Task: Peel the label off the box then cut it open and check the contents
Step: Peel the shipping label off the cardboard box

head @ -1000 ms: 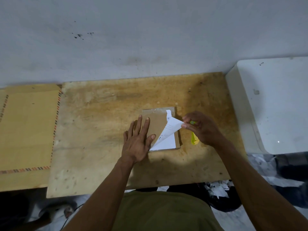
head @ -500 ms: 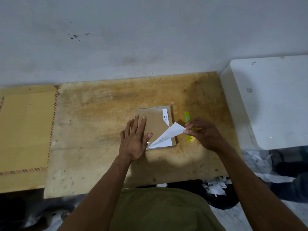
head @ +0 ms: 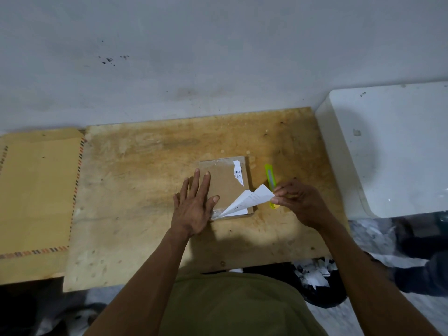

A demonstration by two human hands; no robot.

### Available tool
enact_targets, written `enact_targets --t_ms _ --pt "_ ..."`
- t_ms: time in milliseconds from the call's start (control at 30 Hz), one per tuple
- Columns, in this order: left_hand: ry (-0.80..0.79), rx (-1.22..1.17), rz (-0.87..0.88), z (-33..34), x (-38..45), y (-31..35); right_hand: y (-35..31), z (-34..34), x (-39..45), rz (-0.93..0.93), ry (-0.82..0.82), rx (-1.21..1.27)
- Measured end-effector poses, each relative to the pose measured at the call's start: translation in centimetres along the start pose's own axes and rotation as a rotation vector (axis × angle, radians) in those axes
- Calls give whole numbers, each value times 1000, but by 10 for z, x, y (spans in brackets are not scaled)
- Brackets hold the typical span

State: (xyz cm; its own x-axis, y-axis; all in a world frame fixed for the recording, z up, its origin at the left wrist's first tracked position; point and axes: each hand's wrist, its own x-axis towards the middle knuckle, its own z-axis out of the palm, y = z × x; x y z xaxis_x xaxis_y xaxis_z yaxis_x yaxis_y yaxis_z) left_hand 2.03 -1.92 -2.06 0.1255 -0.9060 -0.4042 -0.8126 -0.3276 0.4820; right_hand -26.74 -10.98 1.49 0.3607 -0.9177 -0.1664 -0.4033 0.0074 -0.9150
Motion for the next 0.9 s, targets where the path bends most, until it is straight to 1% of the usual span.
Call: enact_targets --t_ms 233,367,633,900 --pt "-4 16 3 1 1 -1 -15 11 12 145 41 18" --pt "1 24 9 2 1 0 -16 10 9 140 50 -2" --pt "-6 34 7 1 2 -1 -11 9 -7 202 112 70" --pt "-6 40 3 1 2 1 -6 11 -11 314 161 125"
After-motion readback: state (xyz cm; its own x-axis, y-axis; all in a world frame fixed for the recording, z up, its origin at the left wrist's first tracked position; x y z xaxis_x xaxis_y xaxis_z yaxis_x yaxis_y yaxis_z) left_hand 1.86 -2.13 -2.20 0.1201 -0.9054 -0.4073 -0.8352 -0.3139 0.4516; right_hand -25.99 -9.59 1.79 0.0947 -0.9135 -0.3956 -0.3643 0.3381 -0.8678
